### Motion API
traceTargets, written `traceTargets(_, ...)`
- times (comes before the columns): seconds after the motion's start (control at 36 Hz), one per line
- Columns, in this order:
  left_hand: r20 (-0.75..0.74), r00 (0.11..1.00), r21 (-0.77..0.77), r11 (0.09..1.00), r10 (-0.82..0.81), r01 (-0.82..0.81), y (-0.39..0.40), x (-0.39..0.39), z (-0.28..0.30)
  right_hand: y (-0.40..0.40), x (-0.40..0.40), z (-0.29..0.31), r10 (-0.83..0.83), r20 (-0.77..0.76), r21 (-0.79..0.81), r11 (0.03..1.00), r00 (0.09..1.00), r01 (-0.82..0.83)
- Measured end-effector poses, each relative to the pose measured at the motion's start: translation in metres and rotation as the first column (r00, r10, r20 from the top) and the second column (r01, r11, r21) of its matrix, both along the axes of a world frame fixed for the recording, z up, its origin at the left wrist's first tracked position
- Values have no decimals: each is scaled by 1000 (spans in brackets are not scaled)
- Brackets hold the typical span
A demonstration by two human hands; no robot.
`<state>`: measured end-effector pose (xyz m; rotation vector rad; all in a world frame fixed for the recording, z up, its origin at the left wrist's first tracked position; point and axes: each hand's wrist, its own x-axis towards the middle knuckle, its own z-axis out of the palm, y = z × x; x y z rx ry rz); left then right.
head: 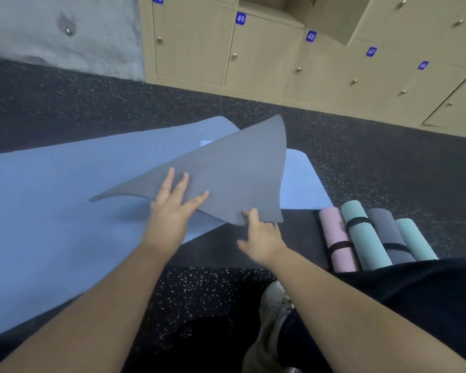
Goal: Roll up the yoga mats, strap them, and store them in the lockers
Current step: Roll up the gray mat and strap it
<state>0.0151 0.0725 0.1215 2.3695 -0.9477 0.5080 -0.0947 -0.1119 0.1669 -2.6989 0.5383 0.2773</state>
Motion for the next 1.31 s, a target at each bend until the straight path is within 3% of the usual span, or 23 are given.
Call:
traceTargets(0.19,-105,991,175,983,82,-63,56,-37,-50,34,5,-49,158,-247,76,987,956,-143)
traceTargets(0.28,-108,991,197,979,77,-55,68,-34,-50,44,9,-58,189,-278,136,978,942,-156)
traceTargets(0.42,38,999,185,982,33,-40,71,-11,-5,50,32,-50,218,-110,139,969,970,-202)
traceTargets(0.56,58,984,85,981,170,-174,88,-10,23,61,59,-35,288,52,88,953,956,-291)
traceTargets(0.69,-132,951,182,950,279,-253,124,-35,-40,69,53,-39,367,-59,33,930,928,-366)
traceTargets(0.78,-397,880,193,961,260,-197,126,-51,-69,78,42,-50,387,-150,2,920,910,-391)
traceTargets(0.86,-542,800,204,963,259,-174,118,-59,-83,77,28,-63,348,-214,20,936,913,-352)
traceTargets(1.0,-612,747,334,941,260,-54,105,-63,-94,62,17,-72,220,-215,48,976,952,-215)
traceTargets(1.17,-601,769,318,948,217,-18,82,-53,-95,44,15,-75,41,-187,13,999,982,-39)
traceTargets(1.31,-544,811,370,929,215,3,53,-41,-94,30,13,-85,-79,-263,-38,997,962,71)
